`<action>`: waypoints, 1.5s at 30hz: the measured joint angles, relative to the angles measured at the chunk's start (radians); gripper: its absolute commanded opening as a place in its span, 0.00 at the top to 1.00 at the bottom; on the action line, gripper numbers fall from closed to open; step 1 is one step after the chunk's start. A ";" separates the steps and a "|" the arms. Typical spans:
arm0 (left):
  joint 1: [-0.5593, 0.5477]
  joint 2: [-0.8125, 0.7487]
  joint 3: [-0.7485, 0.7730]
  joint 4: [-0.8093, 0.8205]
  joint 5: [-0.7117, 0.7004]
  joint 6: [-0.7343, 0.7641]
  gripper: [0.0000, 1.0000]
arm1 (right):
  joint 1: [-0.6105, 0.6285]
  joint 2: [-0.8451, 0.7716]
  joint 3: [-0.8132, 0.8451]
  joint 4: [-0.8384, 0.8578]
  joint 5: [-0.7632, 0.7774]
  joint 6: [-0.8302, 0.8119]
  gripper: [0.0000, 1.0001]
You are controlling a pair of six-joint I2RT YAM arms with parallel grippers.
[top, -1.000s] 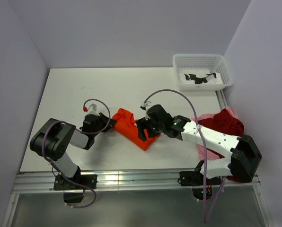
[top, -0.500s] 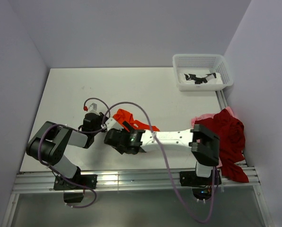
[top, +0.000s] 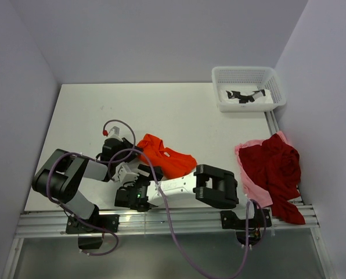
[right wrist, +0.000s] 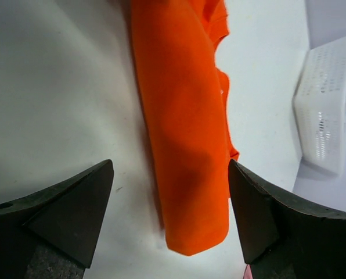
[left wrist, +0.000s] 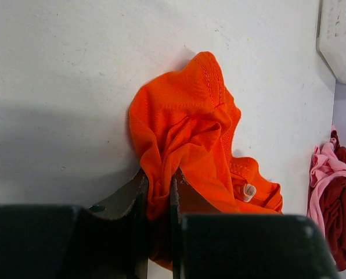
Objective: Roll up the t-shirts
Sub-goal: Roll the tshirt
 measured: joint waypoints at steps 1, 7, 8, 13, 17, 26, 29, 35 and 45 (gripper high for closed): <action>0.000 0.000 0.001 -0.001 0.000 0.000 0.98 | 0.000 0.005 0.000 0.002 0.017 -0.001 0.14; 0.000 0.000 0.013 -0.023 0.005 0.000 0.98 | -0.001 0.091 0.000 0.023 0.116 -0.010 0.12; 0.000 0.000 0.017 -0.030 0.006 0.000 0.98 | -0.003 0.107 0.000 0.024 0.144 -0.014 0.12; 0.000 -0.008 0.040 -0.085 0.008 0.000 0.98 | -0.008 0.132 0.000 0.056 0.210 -0.040 0.12; 0.000 -0.012 0.061 -0.129 0.012 0.000 0.98 | -0.023 0.143 0.000 0.087 0.236 -0.053 0.12; 0.001 -0.012 0.098 -0.199 0.028 0.003 0.98 | -0.051 0.147 -0.016 0.178 0.260 -0.110 0.13; 0.001 -0.012 0.108 -0.216 0.034 0.010 0.98 | -0.060 0.153 -0.016 0.201 0.271 -0.125 0.13; 0.002 -0.011 0.133 -0.261 0.048 0.017 0.98 | -0.073 0.155 -0.023 0.227 0.289 -0.127 0.14; 0.004 -0.018 0.153 -0.317 0.055 0.019 0.97 | -0.082 0.160 -0.021 0.204 0.290 -0.085 0.20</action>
